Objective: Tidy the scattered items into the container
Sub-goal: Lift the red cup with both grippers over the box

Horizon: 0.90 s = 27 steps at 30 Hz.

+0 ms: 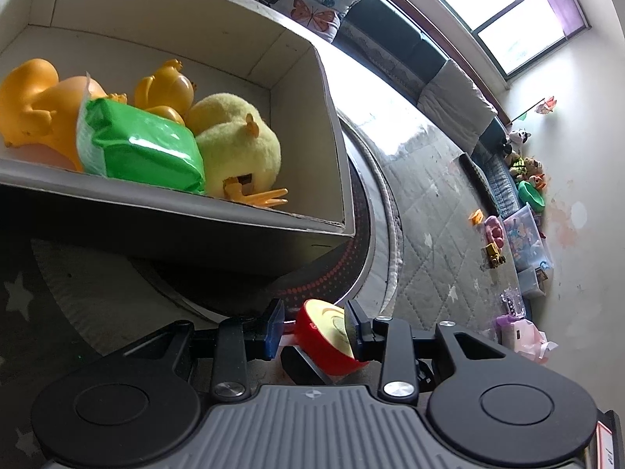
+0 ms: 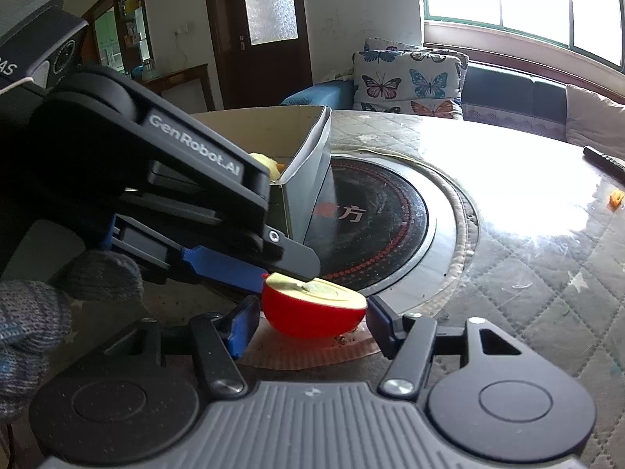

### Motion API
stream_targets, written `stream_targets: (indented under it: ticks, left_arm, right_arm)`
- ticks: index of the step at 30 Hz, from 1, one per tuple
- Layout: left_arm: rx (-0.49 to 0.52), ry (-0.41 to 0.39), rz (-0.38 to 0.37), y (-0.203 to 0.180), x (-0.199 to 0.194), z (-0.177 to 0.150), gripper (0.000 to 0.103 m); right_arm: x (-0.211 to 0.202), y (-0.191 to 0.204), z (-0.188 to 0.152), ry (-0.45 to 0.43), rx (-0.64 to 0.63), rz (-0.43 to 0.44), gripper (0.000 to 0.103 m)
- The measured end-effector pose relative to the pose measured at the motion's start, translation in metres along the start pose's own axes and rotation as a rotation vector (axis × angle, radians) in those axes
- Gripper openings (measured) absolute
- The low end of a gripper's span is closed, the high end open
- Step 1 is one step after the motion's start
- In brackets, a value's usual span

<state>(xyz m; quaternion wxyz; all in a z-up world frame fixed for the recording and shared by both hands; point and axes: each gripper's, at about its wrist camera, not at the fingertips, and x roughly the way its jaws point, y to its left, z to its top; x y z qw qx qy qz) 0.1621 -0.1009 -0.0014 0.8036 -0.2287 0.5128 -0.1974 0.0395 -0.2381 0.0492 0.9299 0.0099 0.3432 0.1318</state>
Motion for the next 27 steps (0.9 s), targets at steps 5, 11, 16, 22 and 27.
stream_targets:
  ticks: [5,11,16,22,27]
  left_arm:
    - [-0.01,0.01,-0.003,0.002,0.004,0.0,0.036]
    - [0.0,0.011,-0.016,0.0,0.003,-0.002,0.034]
    - [0.007,-0.008,-0.024,0.0,-0.007,-0.005,0.034]
    - [0.009,-0.057,-0.032,0.002,-0.033,-0.009,0.035]
    - [0.021,-0.122,-0.04,0.004,-0.062,-0.006,0.035]
  right_arm:
    - [0.001,0.002,0.0,-0.001,-0.005,-0.004,0.058]
    - [-0.002,0.005,0.001,-0.008,-0.007,-0.001,0.057]
    - [-0.005,0.009,0.002,-0.019,-0.014,0.007,0.057]
    - [-0.018,0.022,0.008,-0.052,-0.046,0.028,0.057]
    - [-0.027,0.038,0.021,-0.096,-0.085,0.056,0.057]
